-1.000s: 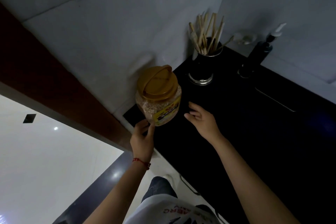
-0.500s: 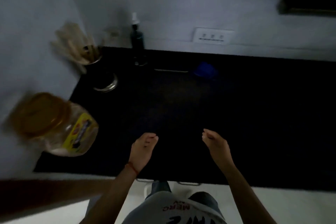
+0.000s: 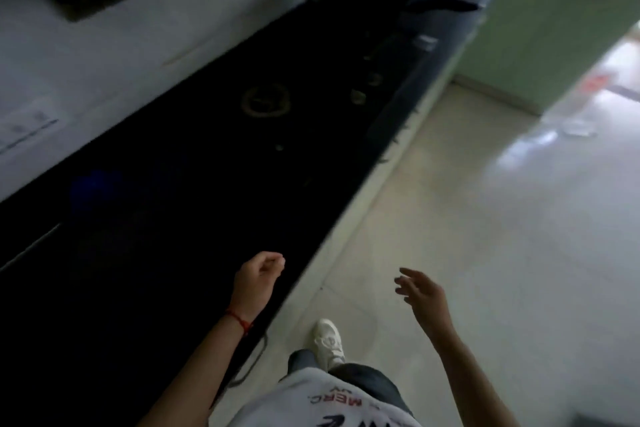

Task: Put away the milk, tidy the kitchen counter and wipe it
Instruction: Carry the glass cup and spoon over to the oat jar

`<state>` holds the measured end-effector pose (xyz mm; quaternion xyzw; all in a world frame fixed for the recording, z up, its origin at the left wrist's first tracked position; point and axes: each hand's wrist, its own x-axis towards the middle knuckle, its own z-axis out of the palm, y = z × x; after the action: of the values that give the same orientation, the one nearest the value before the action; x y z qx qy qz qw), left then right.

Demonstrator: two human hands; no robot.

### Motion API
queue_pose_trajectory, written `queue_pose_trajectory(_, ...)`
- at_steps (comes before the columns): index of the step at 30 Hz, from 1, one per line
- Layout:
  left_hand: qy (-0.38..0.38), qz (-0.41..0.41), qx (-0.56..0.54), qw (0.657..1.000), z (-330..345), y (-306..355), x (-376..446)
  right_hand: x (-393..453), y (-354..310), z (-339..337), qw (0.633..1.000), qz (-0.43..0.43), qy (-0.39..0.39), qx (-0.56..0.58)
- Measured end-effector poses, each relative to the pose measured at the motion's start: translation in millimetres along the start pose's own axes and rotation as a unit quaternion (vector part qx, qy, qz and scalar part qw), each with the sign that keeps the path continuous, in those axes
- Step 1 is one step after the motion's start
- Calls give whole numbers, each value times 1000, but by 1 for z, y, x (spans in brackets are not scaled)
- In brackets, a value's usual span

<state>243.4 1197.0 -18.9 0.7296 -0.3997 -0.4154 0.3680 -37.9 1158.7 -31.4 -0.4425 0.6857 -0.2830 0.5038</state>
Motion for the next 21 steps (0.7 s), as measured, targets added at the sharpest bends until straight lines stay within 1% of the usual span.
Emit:
queue_pose_trajectory(3, -75, 13, 30, 997, 52, 19, 18, -15, 38, -41, 995, 66, 67, 15)
queue_pose_trajectory(7, -188, -20, 61, 980, 118, 30, 30, -28, 89, -84, 980, 142, 134, 45)
queue_pose_trajectory(10, -239, -44, 105, 964, 159, 34, 36, -26, 121, -109, 964, 189, 170, 77)
queue_pose_trajectory(15, -283, -62, 154, 945, 231, 53, 67, 4, 157, -155, 932, 264, 205, 138)
queue_pose_trajectory(17, -282, -78, 166, 942, 251, 65, 81, 17, 160, -173, 927, 281, 201, 149)
queue_pose_trajectory(21, -263, -124, 191, 938, 304, 91, 107, 64, 158, -235, 923, 311, 182, 136)
